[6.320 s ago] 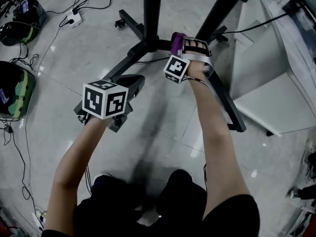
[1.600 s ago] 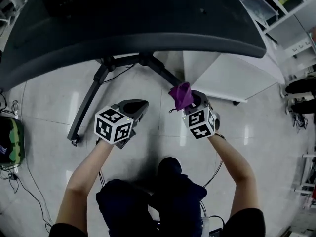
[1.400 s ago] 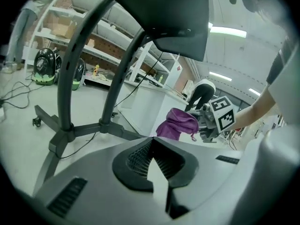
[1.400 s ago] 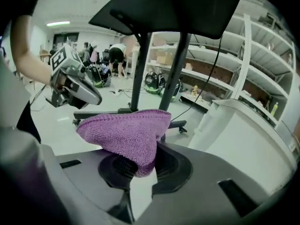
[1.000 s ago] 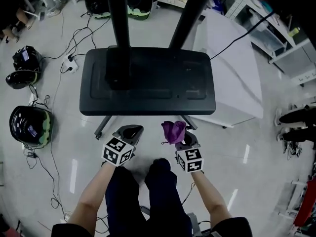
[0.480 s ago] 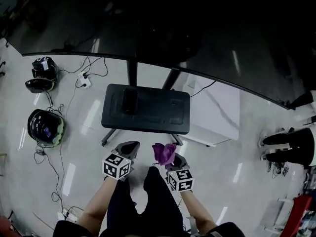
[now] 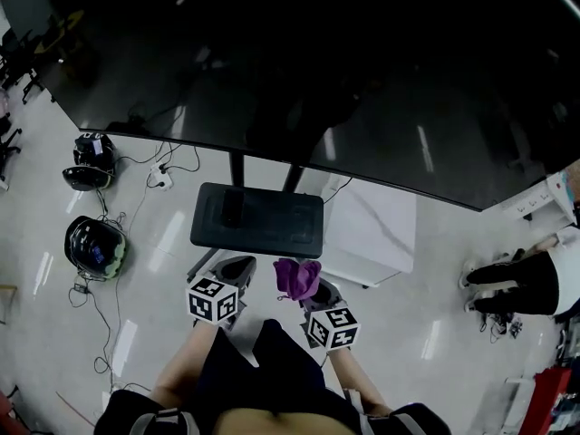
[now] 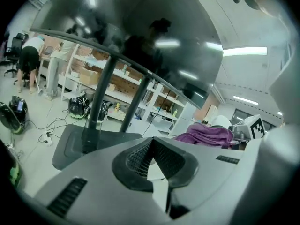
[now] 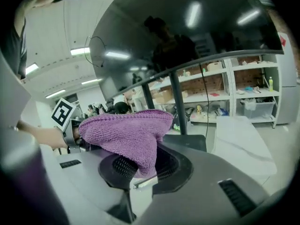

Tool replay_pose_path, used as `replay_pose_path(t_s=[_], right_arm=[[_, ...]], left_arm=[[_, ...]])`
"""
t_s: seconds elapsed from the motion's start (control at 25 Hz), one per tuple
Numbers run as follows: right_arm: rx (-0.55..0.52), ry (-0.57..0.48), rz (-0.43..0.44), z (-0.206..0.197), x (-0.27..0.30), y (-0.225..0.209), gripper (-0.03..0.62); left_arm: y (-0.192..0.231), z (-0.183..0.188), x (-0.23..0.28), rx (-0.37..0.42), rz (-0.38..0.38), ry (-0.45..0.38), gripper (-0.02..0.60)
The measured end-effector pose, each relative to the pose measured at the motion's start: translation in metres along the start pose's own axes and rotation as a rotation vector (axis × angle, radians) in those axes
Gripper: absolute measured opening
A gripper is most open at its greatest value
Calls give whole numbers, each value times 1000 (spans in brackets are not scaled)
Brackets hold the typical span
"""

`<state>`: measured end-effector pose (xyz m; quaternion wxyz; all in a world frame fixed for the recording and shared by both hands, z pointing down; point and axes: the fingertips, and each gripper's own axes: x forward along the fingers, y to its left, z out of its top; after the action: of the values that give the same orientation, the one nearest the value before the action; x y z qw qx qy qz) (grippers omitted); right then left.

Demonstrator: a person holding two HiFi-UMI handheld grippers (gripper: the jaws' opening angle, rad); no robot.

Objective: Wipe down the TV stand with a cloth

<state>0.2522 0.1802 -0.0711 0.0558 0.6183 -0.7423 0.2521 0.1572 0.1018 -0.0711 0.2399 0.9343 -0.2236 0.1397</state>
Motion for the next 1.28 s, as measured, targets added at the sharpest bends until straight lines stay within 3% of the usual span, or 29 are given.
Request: replay_pose_path(t_s=[0.16, 0.48, 0.84, 1.28], right_arm=[[6, -97, 26, 44, -20, 11, 72], [-27, -226, 22, 87, -42, 20, 72], [-83, -223, 48, 93, -45, 25, 72], [-77, -203, 35, 85, -56, 7, 72]], left_arm=[[-27, 32, -9, -36, -4, -73, 6], [-50, 47, -27, 24, 46, -136, 6], [-46, 16, -47, -17, 127, -114, 6], [-52, 30, -30, 45, 122, -100, 6]])
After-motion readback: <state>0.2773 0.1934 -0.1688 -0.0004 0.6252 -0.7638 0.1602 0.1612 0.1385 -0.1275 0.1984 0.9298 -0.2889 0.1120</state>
